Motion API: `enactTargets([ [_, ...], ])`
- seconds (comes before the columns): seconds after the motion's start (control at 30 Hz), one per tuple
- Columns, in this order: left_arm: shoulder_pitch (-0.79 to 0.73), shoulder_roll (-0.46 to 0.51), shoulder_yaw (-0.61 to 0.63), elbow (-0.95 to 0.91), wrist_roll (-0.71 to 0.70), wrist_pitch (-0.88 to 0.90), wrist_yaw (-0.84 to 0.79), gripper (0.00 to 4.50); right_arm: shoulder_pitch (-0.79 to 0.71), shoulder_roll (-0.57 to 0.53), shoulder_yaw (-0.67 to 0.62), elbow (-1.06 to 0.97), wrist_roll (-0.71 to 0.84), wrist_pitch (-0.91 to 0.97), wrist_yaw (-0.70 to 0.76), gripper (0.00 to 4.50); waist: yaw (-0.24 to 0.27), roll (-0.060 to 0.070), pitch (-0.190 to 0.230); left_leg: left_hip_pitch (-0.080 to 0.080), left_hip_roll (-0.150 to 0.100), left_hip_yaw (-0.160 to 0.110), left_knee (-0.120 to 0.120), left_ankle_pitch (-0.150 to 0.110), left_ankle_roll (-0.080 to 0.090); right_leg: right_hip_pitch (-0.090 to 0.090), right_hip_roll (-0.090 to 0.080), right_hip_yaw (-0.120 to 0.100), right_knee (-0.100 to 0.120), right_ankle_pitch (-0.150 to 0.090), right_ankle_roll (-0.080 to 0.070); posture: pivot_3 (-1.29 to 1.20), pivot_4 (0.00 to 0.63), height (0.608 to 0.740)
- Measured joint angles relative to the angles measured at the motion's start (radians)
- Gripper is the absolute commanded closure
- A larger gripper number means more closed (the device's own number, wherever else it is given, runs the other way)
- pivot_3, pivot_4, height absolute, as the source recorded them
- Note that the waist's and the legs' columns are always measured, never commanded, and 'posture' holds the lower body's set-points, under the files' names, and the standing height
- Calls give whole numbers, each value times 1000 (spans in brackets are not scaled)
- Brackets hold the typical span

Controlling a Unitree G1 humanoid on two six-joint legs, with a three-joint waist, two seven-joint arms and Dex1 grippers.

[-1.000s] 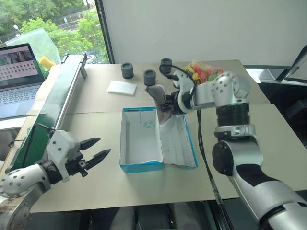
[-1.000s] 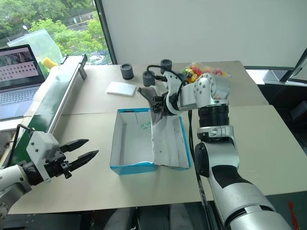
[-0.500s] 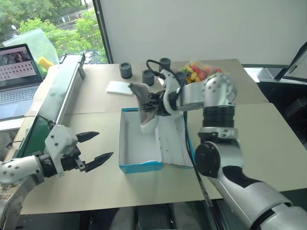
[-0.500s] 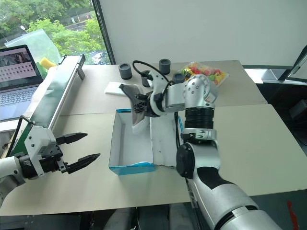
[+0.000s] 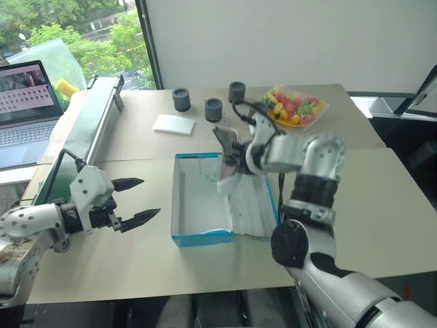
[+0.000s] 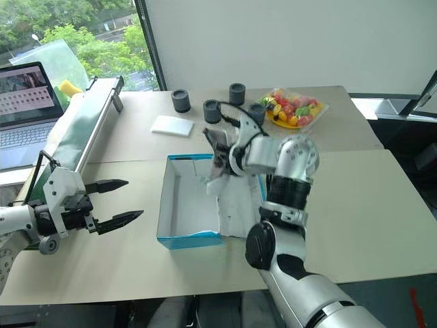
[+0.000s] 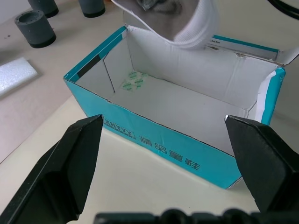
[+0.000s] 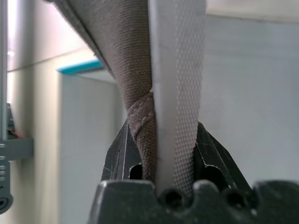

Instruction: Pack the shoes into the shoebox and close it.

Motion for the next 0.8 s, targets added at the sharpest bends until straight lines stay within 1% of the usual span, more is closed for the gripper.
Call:
enactTargets([
  [0.13,-29,0,-11,15,9,-13,-2,53,0,0,45,4,73,0,-30,3906,-9,0,0,0,1,0,0,0,0,0,1,1,0,0,0,0,150,736],
  [0.4,-33,0,-33,31,25,-31,-4,53,1,-2,118,53,257,0,-116,3906,-3,0,0,-1,1,0,0,0,0,-1,0,1,0,0,0,0,150,736],
  [0.5,-40,0,-33,49,28,-33,-7,53,18,-8,170,82,379,0,-155,3906,-5,0,0,0,1,0,0,0,0,-1,1,1,0,0,0,0,150,736],
  [0.57,-48,0,-35,53,30,-37,-10,53,55,-17,238,125,466,0,-191,3906,-5,0,0,0,1,0,0,0,0,0,1,1,0,0,0,0,150,736],
  [0.63,-48,0,-38,55,30,-39,-11,53,79,-21,269,165,496,0,-217,3906,-4,0,0,-1,1,0,0,0,0,-1,0,1,0,0,0,0,150,736],
  [0.7,-48,0,-38,58,31,-39,-11,53,84,-22,273,210,506,0,-246,3906,-3,0,0,-1,1,0,0,0,0,-1,1,1,0,0,0,0,150,736],
  [0.8,-43,0,-38,57,31,-41,-10,53,81,-22,260,244,471,0,-255,3906,-3,0,0,-1,0,0,0,0,0,-1,1,1,0,0,0,0,150,736],
])
